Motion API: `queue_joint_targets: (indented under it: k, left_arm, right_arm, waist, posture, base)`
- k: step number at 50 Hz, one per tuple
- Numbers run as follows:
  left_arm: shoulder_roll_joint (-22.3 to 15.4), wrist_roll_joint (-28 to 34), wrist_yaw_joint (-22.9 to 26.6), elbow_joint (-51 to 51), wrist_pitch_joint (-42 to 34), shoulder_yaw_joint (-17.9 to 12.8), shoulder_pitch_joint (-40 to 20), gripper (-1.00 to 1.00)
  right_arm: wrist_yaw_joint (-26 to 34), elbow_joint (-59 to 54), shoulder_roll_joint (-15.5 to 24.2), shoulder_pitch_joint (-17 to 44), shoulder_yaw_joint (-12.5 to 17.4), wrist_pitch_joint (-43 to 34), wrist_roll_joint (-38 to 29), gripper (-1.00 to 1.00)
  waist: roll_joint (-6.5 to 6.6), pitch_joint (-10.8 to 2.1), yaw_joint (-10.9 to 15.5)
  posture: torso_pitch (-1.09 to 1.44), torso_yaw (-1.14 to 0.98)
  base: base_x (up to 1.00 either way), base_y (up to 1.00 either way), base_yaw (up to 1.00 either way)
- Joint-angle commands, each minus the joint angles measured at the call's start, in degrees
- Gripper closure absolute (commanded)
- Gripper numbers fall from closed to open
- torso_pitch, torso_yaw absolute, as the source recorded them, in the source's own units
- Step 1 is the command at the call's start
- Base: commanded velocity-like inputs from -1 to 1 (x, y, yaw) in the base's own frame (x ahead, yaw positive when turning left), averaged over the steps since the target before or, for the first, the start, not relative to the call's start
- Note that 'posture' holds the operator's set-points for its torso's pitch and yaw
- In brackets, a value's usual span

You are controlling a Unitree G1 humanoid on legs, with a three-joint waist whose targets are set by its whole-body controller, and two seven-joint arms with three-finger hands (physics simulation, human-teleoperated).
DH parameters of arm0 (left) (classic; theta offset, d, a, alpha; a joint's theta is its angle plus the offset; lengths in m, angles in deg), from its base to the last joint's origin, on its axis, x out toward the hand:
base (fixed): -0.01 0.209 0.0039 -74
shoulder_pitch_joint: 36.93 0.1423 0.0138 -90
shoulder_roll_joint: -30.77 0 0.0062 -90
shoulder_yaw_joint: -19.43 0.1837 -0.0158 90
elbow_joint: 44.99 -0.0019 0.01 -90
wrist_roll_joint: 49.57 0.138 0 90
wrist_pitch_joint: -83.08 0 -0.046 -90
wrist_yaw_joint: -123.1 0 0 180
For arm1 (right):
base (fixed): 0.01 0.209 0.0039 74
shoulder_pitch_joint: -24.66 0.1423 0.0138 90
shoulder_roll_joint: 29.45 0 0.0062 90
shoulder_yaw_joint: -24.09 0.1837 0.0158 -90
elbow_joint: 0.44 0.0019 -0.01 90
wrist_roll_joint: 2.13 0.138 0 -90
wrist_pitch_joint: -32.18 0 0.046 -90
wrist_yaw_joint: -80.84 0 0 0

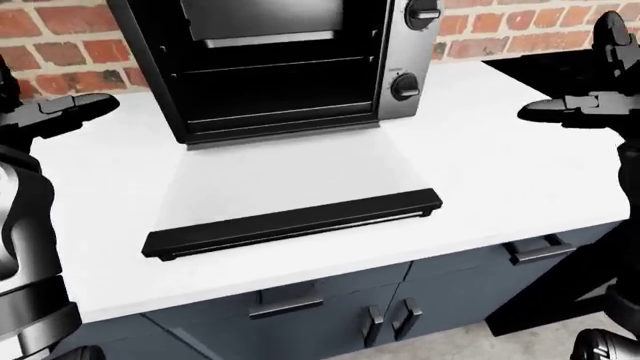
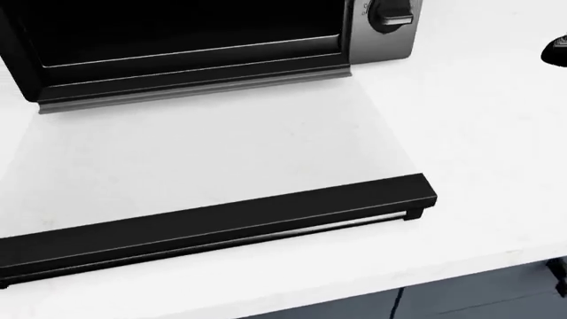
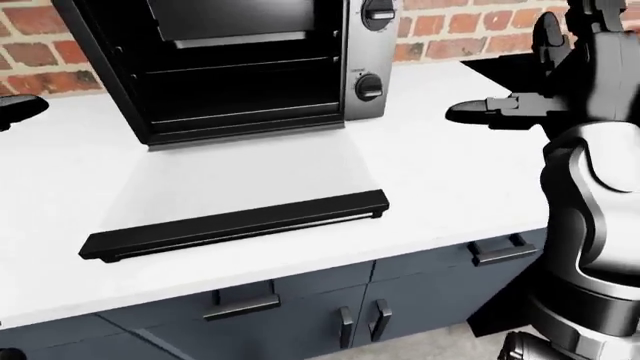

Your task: Close the toaster oven door.

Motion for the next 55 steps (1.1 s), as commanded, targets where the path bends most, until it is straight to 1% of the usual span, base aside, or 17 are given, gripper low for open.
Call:
queue_joint_targets:
  k: [1, 4, 5, 8, 10, 11, 12, 15, 22, 23, 25, 29, 32, 33, 34, 37, 55]
  left_arm:
    - [-0.9, 0.1, 0.1, 1.7, 1.2, -0.1, -1.4, -1.00]
    - [-1.1, 0.0, 0.1, 1.6, 0.8, -0.1, -1.7, -1.00]
    - [-1.1, 0.0, 0.0, 1.7, 0.8, -0.1, -1.7, -1.00]
    - [-1.2, 0.0, 0.1, 1.6, 0.8, -0.1, -1.8, -1.00]
    - [-1.2, 0.0, 0.1, 1.5, 0.9, -0.2, -1.7, -1.00]
    - [-1.2, -0.1, 0.1, 1.7, 0.8, -0.2, -1.7, -1.00]
    - [-1.3, -0.1, 0.1, 1.7, 0.8, -0.2, -1.7, -1.00]
    - [-1.3, -0.1, 0.0, 1.8, 0.7, -0.3, -1.6, -1.00]
    - [-1.2, -0.1, 0.2, 1.9, 0.9, -0.4, -1.2, -1.00]
    - [-1.2, 0.0, 0.2, 1.9, 1.0, -0.4, -1.2, -1.00]
    - [-1.2, 0.0, 0.2, 1.8, 1.1, -0.4, -1.1, -1.00]
    - [-1.1, 0.0, 0.2, 1.8, 1.1, -0.4, -1.1, -1.00]
    - [-1.2, 0.0, 0.1, 1.7, 1.0, -0.3, -1.3, -1.00]
    - [-1.2, -0.1, 0.1, 1.6, 1.0, -0.3, -1.5, -1.00]
    - [-1.2, -0.1, 0.0, 1.5, 0.8, -0.3, -1.6, -1.00]
    - [-1.3, -0.4, -0.4, 1.5, 0.5, -0.3, -1.9, -1.00]
    - [-1.7, -2.4, -1.7, 0.1, 0.4, -1.0, -1.4, -1.00]
  right_arm:
    - [-0.1, 1.4, 1.6, 1.7, 1.3, 1.4, 0.0, -1.00]
    - [-0.3, 1.1, 1.6, 1.8, 1.0, 1.5, -0.5, -1.00]
    - [-0.4, 0.8, 1.6, 1.9, 0.9, 1.5, -0.7, -1.00]
    - [-2.3, -0.4, 2.1, 3.3, 1.3, -0.2, 0.0, -1.00]
    - [-3.4, -0.7, 2.1, 4.0, 1.3, -0.4, 0.7, -1.00]
    - [-3.9, -1.4, 2.3, 3.9, 0.7, 0.5, -0.5, -1.00]
    - [-4.0, -1.9, 2.5, 3.8, 0.3, 1.3, -1.7, -1.00]
    - [-4.6, -3.5, 2.7, 3.4, -1.6, 3.0, -6.6, -1.00]
    - [-1.7, -2.0, 1.3, 2.1, 0.9, 3.3, -7.2, -1.00]
    - [-0.7, -2.1, 1.7, 1.6, 0.4, 4.2, -7.9, -1.00]
    - [-0.7, -1.8, 1.4, 1.9, 0.7, 4.2, -7.8, -1.00]
    - [-1.6, -2.4, 1.6, 2.3, 1.2, 3.9, -7.2, -1.00]
    - [-3.5, -3.4, 1.9, 2.7, 0.8, 3.8, -8.1, -1.00]
    - [-3.5, -3.6, 1.8, 2.6, 1.0, 2.7, -7.5, -1.00]
    - [-3.6, -3.3, 1.7, 2.8, 1.5, 2.0, -6.4, -1.00]
    - [-4.5, -3.7, 2.3, 3.0, 1.2, 0.9, -6.1, -1.00]
    - [-5.7, -4.7, 4.1, 3.3, 0.1, 4.1, -7.2, -1.00]
  waist:
    - [1.08, -1.12, -0.4]
    - [-0.59, -1.33, 0.1]
    - [-1.45, -0.34, 0.2]
    - [-2.87, 0.02, 0.5]
    - [-5.30, -0.32, 0.9]
    - [-5.50, -0.74, 1.6]
    - [-4.71, -0.12, 1.3]
    - [-4.40, -1.22, 1.1]
    - [-3.56, -1.42, 0.5]
    - [-3.16, -2.45, 2.0]
    - [-3.16, -1.31, 1.2]
    - [-2.46, -1.26, 1.3]
    - [-2.72, -1.03, 2.1]
    - [-3.01, -0.90, 0.4]
    - [-5.22, -0.52, 1.0]
    - [-3.78, -0.97, 1.7]
    - [-2.54, -0.77, -0.3]
  posture:
    - [0.00, 0.00]
    - [0.00, 0.00]
    - [0.00, 0.00]
    - [0.00, 0.00]
    - [0.00, 0.00]
    - [0.00, 0.00]
    - [0.00, 0.00]
    - [0.00, 0.00]
    - [0.00, 0.00]
    - [0.00, 0.00]
    - [0.00, 0.00]
    - [0.00, 0.00]
    - [0.00, 0.00]
    - [0.00, 0.00]
    - [0.00, 0.00]
    - [0.00, 0.00]
    - [0.00, 0.00]
  base:
    - [0.16, 0.09, 0.00]
    - [0.16, 0.09, 0.00]
    - [0.03, 0.00, 0.00]
    - [0.00, 0.00, 0.00]
    - [0.00, 0.00, 0.00]
    - [0.00, 0.00, 0.00]
    - [0.00, 0.00, 0.00]
    - [0.00, 0.00, 0.00]
    - [0.00, 0.00, 0.00]
    - [0.00, 0.00, 1.00]
    - [0.00, 0.00, 1.00]
    - [0.00, 0.00, 1.00]
    - [0.00, 0.00, 1.00]
    - [0.00, 0.68, 0.00]
    - [0.00, 0.36, 0.00]
    - [0.00, 0.04, 0.00]
    - [0.00, 0.00, 0.00]
